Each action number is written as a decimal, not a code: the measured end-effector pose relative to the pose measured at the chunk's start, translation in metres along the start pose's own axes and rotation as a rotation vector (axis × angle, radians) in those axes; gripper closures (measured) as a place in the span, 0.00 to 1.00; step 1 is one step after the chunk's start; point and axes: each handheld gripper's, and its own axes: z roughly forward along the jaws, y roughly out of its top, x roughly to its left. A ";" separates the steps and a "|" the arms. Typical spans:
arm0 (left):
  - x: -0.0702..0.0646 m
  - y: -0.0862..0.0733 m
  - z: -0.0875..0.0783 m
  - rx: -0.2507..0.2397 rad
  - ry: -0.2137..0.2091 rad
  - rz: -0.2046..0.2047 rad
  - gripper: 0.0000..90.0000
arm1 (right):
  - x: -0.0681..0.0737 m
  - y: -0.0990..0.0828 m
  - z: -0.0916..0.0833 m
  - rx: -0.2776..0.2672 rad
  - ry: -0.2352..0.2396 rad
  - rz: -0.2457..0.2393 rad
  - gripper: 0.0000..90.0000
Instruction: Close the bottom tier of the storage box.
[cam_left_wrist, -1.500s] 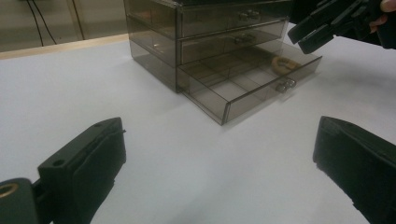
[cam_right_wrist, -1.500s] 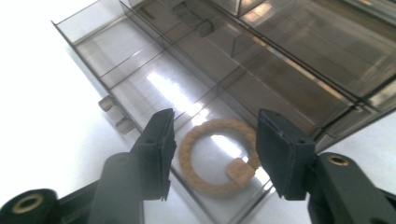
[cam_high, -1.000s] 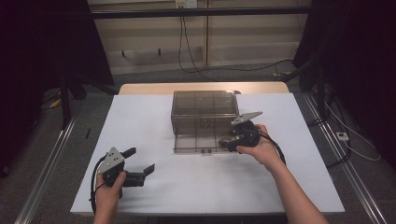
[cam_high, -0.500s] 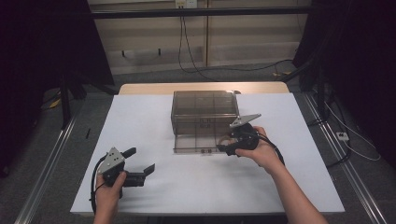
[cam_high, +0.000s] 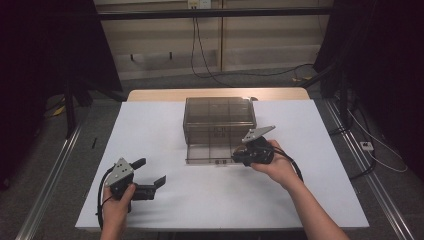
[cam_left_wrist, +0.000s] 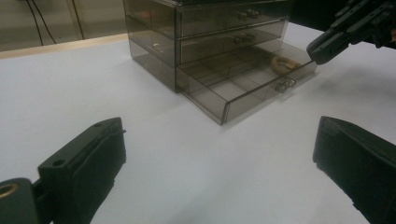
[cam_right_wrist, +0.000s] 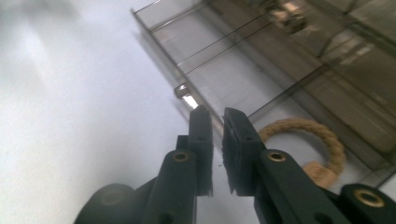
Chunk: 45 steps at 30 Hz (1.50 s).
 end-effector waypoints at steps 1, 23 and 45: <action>0.000 0.000 0.000 0.000 0.000 0.002 0.03 | 0.001 0.000 0.001 0.005 0.008 -0.011 0.92; 0.001 0.000 -0.001 0.000 0.002 0.005 0.03 | 0.011 -0.003 0.024 0.050 0.022 -0.065 1.00; 0.001 0.000 -0.002 0.002 0.001 0.008 0.03 | 0.008 -0.001 0.033 0.037 -0.004 -0.058 1.00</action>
